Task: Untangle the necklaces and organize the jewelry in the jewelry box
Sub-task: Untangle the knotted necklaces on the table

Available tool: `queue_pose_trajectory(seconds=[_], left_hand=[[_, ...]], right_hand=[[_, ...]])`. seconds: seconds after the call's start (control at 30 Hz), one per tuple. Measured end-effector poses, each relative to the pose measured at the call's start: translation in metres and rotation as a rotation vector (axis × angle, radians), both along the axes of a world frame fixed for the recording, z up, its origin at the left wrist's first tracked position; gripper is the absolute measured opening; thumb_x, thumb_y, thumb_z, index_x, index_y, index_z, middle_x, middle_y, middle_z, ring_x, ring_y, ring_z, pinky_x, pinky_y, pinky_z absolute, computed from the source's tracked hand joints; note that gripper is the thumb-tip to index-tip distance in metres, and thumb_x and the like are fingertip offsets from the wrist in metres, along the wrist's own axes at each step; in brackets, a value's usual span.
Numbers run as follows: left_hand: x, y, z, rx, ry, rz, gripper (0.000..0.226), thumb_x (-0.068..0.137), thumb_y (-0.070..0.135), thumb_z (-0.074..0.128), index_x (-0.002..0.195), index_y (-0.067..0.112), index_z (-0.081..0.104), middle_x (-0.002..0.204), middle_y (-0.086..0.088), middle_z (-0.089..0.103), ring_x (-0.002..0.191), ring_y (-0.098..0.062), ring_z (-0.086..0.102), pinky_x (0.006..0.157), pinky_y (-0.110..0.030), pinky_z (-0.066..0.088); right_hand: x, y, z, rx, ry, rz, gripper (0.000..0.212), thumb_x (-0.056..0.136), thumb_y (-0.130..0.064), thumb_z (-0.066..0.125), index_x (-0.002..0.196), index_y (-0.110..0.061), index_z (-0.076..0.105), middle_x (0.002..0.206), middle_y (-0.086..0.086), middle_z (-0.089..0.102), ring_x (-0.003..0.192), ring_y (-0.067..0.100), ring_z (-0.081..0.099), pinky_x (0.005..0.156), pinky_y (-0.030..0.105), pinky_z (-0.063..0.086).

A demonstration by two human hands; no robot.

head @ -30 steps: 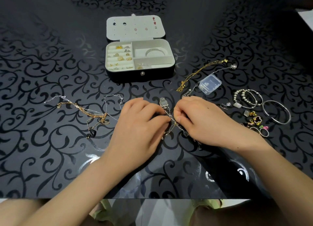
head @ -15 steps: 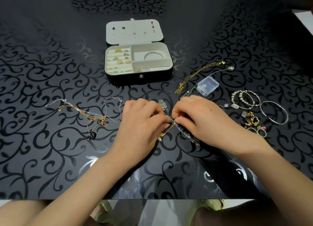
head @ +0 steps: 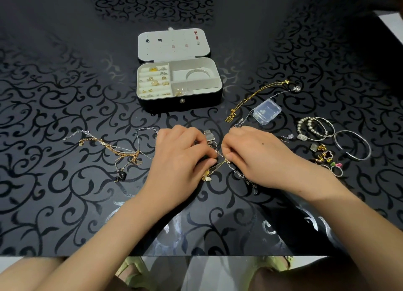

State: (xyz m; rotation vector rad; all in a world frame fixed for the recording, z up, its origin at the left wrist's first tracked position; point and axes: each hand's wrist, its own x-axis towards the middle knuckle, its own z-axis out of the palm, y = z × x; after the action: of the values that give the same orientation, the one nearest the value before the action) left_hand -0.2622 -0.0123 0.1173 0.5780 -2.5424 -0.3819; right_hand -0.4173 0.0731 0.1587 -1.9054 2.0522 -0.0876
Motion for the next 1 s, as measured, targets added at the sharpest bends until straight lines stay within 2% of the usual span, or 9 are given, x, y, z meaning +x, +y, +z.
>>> queue_pose_trajectory(seconds=[0.13,0.23,0.47,0.63,0.83,1.0], left_hand=[[0.005,-0.003,-0.001,-0.017,-0.035,-0.006,0.019,0.083,0.033,0.057,0.081,0.021,0.07,0.083,0.004,0.056,0.081,-0.015,0.043,0.075,-0.028,0.021],[0.004,-0.002,-0.001,-0.027,-0.04,-0.011,0.019,0.084,0.032,0.056,0.081,0.02,0.07,0.083,0.004,0.056,0.081,-0.016,0.043,0.075,-0.027,0.02],[-0.013,-0.003,0.003,-0.066,-0.02,-0.055,0.021,0.084,0.031,0.055,0.08,0.018,0.071,0.081,0.002,0.058,0.08,-0.017,0.042,0.071,-0.029,0.022],[-0.032,-0.008,0.004,-0.147,-0.051,-0.162,0.02,0.082,0.029,0.054,0.078,0.017,0.07,0.078,0.0,0.056,0.08,-0.018,0.04,0.071,-0.027,0.019],[-0.035,-0.012,0.004,-0.155,-0.078,-0.213,0.022,0.082,0.029,0.053,0.076,0.016,0.069,0.078,-0.001,0.057,0.08,-0.016,0.039,0.071,-0.025,0.017],[-0.038,-0.014,0.004,-0.25,-0.114,-0.256,0.023,0.086,0.025,0.05,0.077,0.012,0.067,0.08,-0.003,0.058,0.08,-0.018,0.039,0.07,-0.029,0.024]], right_hand=[[-0.001,0.001,-0.003,-0.014,0.026,-0.039,0.011,0.094,-0.025,0.04,0.084,-0.029,0.038,0.088,-0.012,0.04,0.09,0.012,0.039,0.079,0.029,0.037],[-0.004,0.001,-0.005,-0.045,0.042,-0.08,0.01,0.094,-0.027,0.04,0.084,-0.029,0.04,0.093,-0.011,0.048,0.096,0.014,0.045,0.076,0.029,0.035],[-0.007,0.001,-0.007,-0.047,-0.014,-0.108,0.01,0.093,-0.026,0.043,0.084,-0.027,0.045,0.085,-0.014,0.044,0.09,0.012,0.043,0.08,0.029,0.039],[-0.009,0.004,-0.007,-0.077,-0.003,-0.134,0.011,0.092,-0.027,0.042,0.082,-0.026,0.043,0.085,-0.012,0.047,0.092,0.016,0.048,0.082,0.033,0.042],[-0.01,0.004,-0.008,-0.087,-0.006,-0.14,0.01,0.093,-0.028,0.041,0.083,-0.027,0.042,0.085,-0.013,0.045,0.091,0.014,0.048,0.078,0.029,0.04],[-0.011,0.004,-0.008,-0.078,0.0,-0.143,0.011,0.093,-0.029,0.043,0.083,-0.027,0.04,0.085,-0.012,0.043,0.093,0.015,0.047,0.079,0.028,0.037]])
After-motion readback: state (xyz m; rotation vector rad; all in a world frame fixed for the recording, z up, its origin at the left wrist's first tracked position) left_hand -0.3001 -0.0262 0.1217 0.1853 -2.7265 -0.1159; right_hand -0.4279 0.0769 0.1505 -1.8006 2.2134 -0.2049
